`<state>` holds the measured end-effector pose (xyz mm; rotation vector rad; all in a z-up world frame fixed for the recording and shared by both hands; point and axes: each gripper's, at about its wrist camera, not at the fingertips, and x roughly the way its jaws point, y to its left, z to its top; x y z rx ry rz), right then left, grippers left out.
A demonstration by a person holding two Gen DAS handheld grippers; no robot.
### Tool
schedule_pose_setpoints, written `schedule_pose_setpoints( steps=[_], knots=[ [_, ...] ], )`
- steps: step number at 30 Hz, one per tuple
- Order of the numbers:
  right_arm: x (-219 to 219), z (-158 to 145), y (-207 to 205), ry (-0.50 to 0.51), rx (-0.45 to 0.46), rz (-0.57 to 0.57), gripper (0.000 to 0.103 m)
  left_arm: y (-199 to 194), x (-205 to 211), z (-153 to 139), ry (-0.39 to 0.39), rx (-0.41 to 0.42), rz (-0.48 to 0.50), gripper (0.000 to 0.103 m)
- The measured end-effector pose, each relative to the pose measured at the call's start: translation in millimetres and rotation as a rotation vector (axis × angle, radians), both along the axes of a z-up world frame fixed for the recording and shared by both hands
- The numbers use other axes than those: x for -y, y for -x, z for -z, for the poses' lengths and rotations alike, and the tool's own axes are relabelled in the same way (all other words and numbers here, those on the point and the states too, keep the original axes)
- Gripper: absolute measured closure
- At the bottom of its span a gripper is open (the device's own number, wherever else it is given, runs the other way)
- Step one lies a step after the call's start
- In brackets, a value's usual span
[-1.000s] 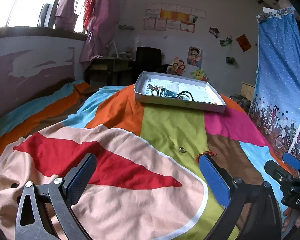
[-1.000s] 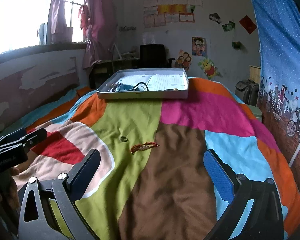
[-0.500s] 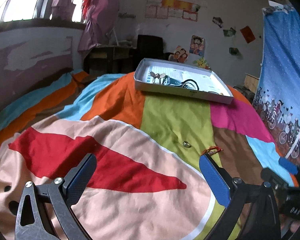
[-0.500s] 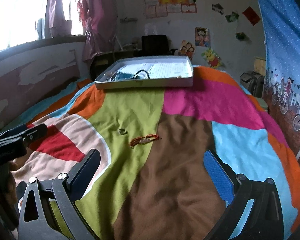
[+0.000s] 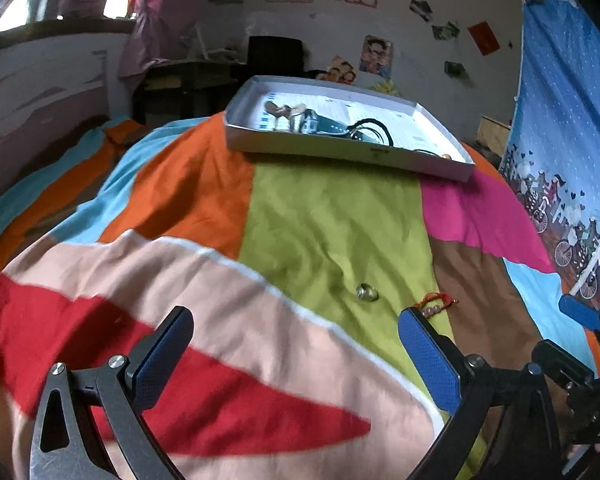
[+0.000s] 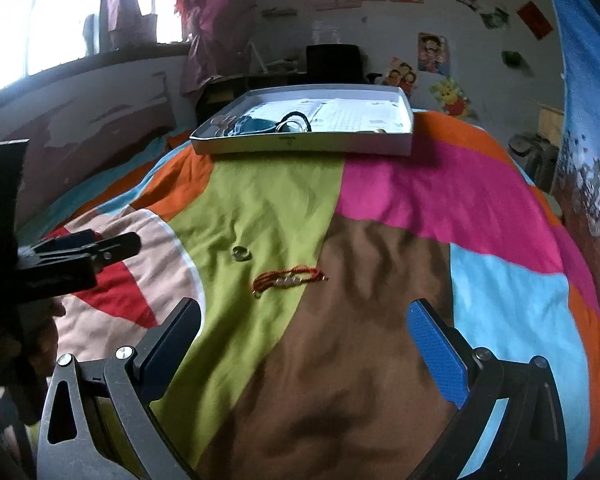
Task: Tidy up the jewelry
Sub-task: 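Move the left tool toward the small ring while the right tool approaches the red bracelet, then grasp the small silver ring with the left tool while the right tool grasps the red string bracelet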
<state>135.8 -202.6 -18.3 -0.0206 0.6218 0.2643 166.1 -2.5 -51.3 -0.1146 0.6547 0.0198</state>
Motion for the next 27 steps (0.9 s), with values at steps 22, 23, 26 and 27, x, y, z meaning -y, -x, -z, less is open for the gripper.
schedule_pose_setpoints(
  steps=[22,23,26,27],
  knots=[
    [-7,37,-102,-0.059,-0.102,-0.048,0.069,-78,22,34,0.071,-0.04,0.184,0.047],
    [-9,40,-105,-0.052,-0.115,-0.059,0.071,-80,23,37,0.077,-0.049,0.194,0.053],
    [-17,51,-111,-0.037,-0.163,-0.092,0.078,-86,24,45,0.098,-0.091,0.216,0.064],
    [-19,54,-112,-0.032,-0.174,-0.102,0.08,-89,24,47,0.107,-0.105,0.222,0.065]
  ],
)
